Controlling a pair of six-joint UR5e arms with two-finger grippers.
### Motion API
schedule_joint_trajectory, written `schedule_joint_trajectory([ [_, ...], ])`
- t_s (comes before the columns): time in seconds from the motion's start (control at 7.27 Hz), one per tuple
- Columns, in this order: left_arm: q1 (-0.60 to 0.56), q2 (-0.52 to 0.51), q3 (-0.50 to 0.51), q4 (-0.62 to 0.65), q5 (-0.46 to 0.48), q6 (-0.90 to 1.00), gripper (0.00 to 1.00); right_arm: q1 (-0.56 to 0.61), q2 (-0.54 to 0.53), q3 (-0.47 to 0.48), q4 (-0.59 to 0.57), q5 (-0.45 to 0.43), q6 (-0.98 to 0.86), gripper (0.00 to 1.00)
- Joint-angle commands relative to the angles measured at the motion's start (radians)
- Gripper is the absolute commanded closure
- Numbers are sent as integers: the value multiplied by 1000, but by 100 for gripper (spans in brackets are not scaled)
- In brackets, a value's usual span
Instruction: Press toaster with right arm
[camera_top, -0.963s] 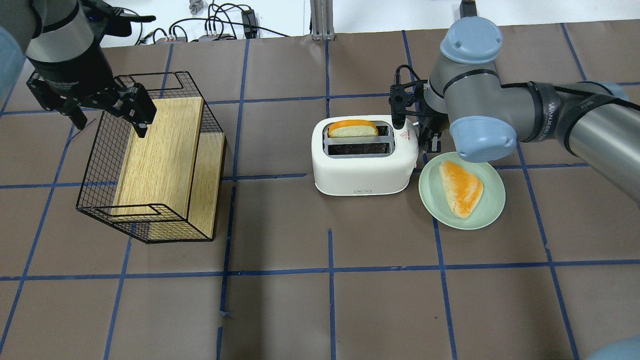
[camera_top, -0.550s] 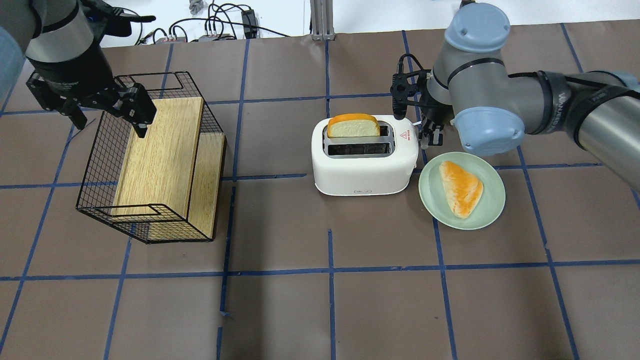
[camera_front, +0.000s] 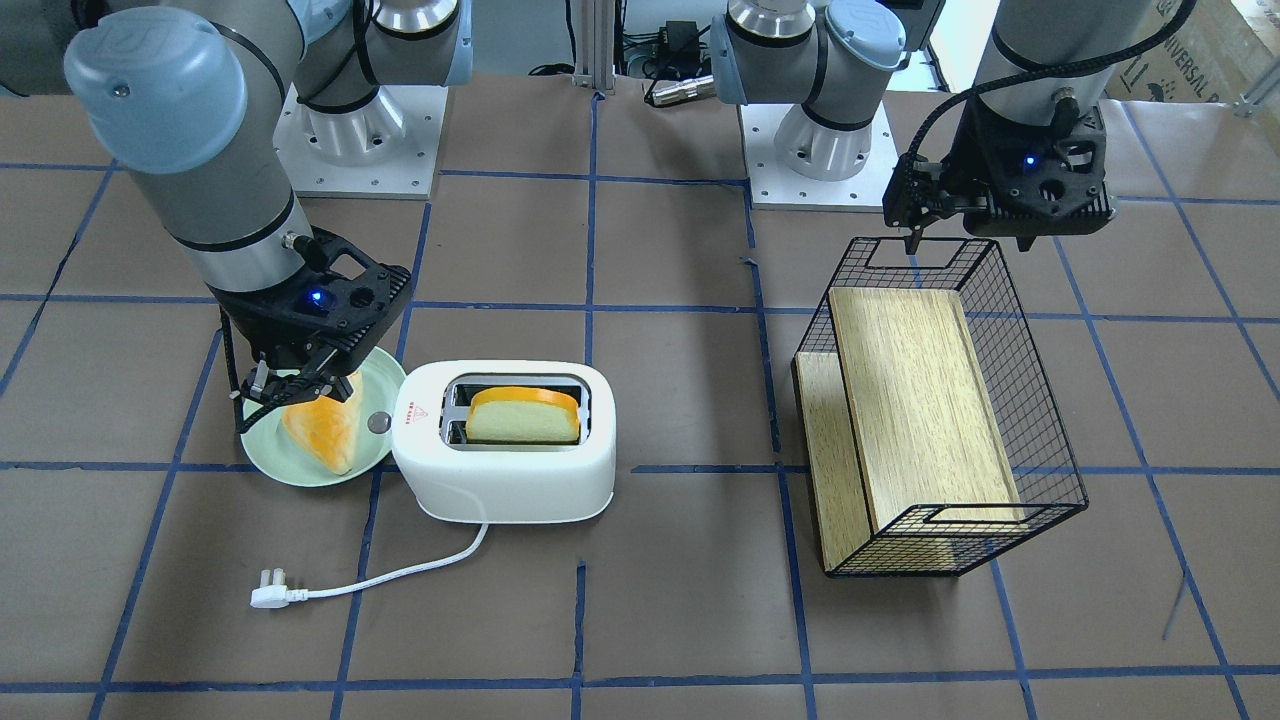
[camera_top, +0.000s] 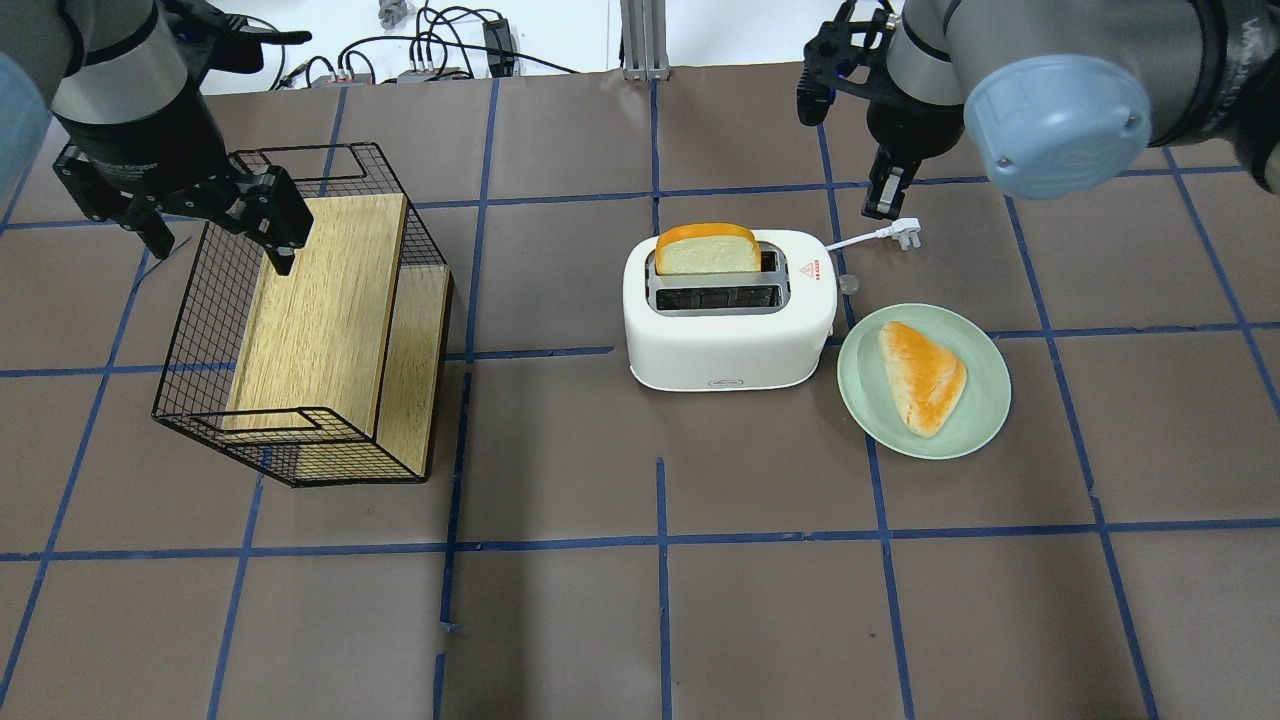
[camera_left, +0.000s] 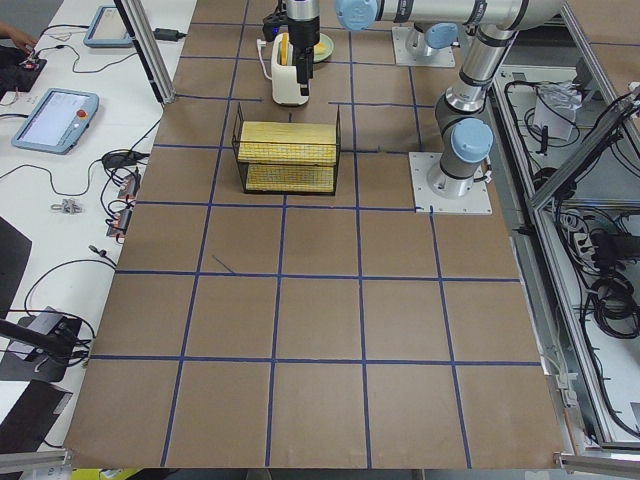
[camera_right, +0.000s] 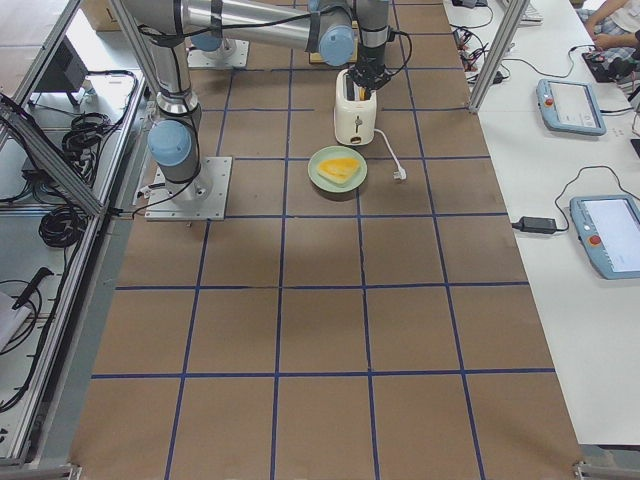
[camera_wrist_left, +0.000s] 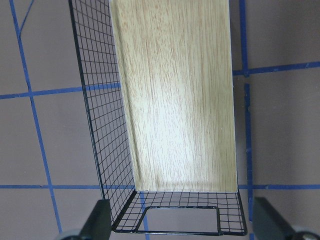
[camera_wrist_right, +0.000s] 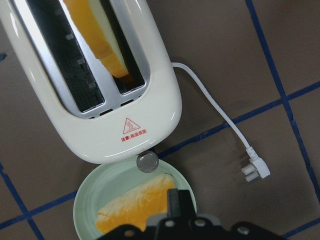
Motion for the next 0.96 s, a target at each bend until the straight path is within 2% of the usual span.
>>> schedule_joint_trajectory([
  [0.0, 0, 0, 0, 0, 0, 0, 0, -2, -6, -10, 21, -7, 250, 93],
  [0.41, 0, 0, 0, 0, 0, 0, 0, -2, -45, -12, 37, 7, 635, 87],
  [0.55, 0, 0, 0, 0, 0, -2, 0, -1, -50, -12, 38, 8, 784, 79],
  [0.69, 0, 0, 0, 0, 0, 0, 0, -5, -49, -15, 49, 7, 846, 71],
  [0.83, 0, 0, 0, 0, 0, -2, 0, -2, -49, -64, 149, 5, 947, 65],
])
